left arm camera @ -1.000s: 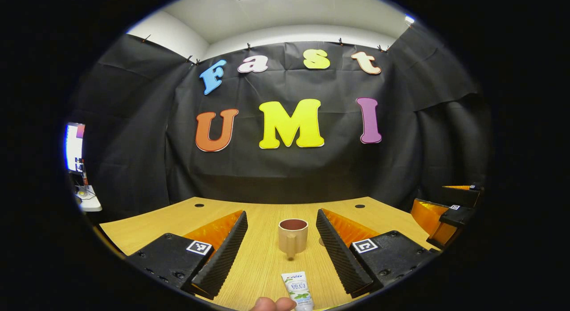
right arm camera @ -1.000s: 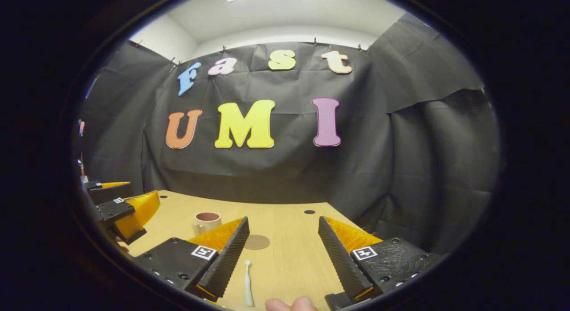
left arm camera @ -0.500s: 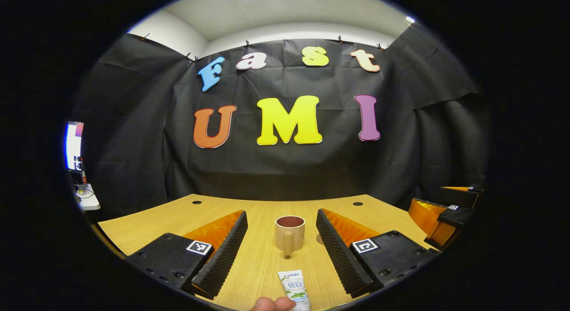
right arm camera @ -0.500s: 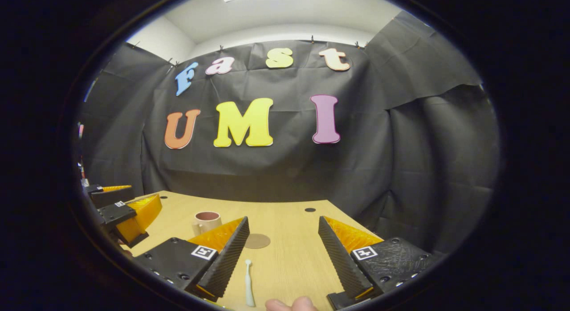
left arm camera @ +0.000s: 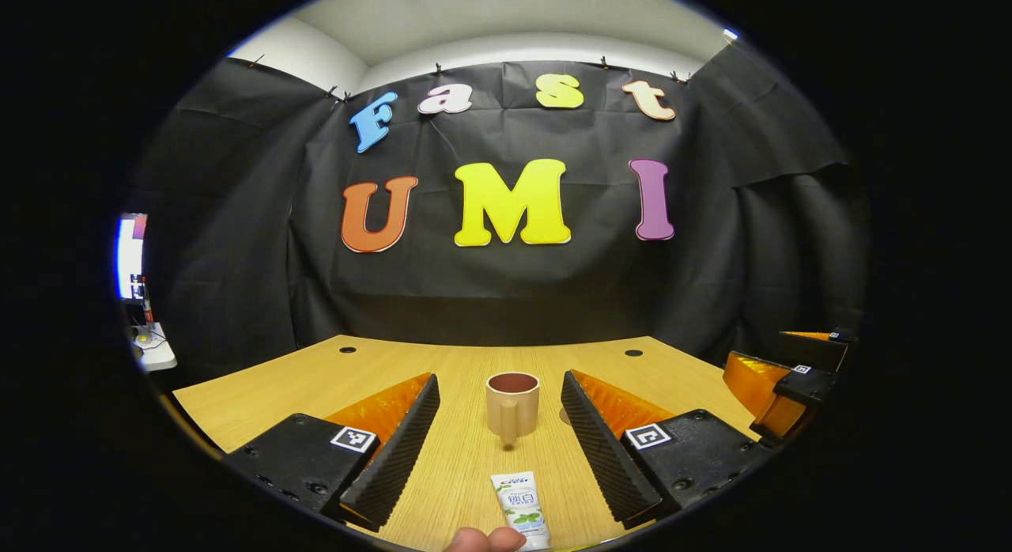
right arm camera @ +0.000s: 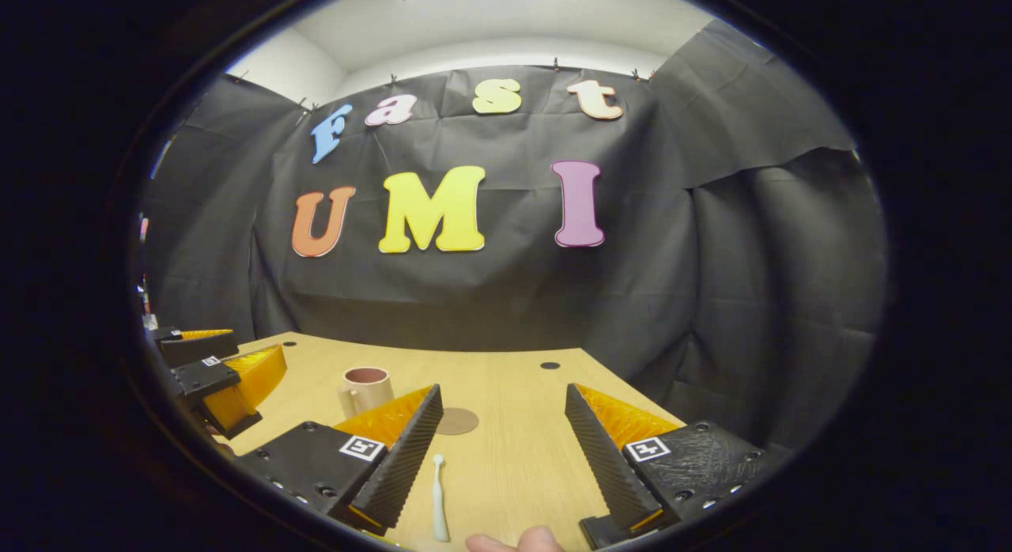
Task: Put the toothbrush and toothpaste on the desktop into the cup, then pick up the cup and place it on the coaster on the desktop.
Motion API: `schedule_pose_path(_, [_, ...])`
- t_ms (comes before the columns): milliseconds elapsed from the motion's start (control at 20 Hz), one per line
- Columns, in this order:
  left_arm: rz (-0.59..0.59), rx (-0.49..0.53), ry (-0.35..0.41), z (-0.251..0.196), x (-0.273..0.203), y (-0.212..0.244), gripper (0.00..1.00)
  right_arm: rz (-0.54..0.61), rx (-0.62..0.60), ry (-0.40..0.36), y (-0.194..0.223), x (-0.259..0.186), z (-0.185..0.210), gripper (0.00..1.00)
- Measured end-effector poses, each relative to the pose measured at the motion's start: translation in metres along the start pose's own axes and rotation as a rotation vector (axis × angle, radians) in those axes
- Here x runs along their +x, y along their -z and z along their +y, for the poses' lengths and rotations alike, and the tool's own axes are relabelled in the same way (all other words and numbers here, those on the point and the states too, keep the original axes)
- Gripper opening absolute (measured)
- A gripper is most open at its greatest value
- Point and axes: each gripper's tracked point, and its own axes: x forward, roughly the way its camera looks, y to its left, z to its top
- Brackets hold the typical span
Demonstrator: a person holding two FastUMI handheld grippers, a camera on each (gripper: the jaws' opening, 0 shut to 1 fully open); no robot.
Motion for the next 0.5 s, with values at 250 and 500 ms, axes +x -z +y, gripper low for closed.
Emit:
schedule_pose_path(250, [0.106, 0.008, 0.014, -0.009, 0.001, 0.031, 0.98, 0.036, 0.009, -0.005, 0.018, -0.004, -0.005, 0.96])
schedule_pose_path(500, [0.266, 0.001, 0.037, -0.02, -0.003, 0.079, 0.99, 0.092, 0.023, 0.004, 0.044, 0.0, -0.015, 0.94])
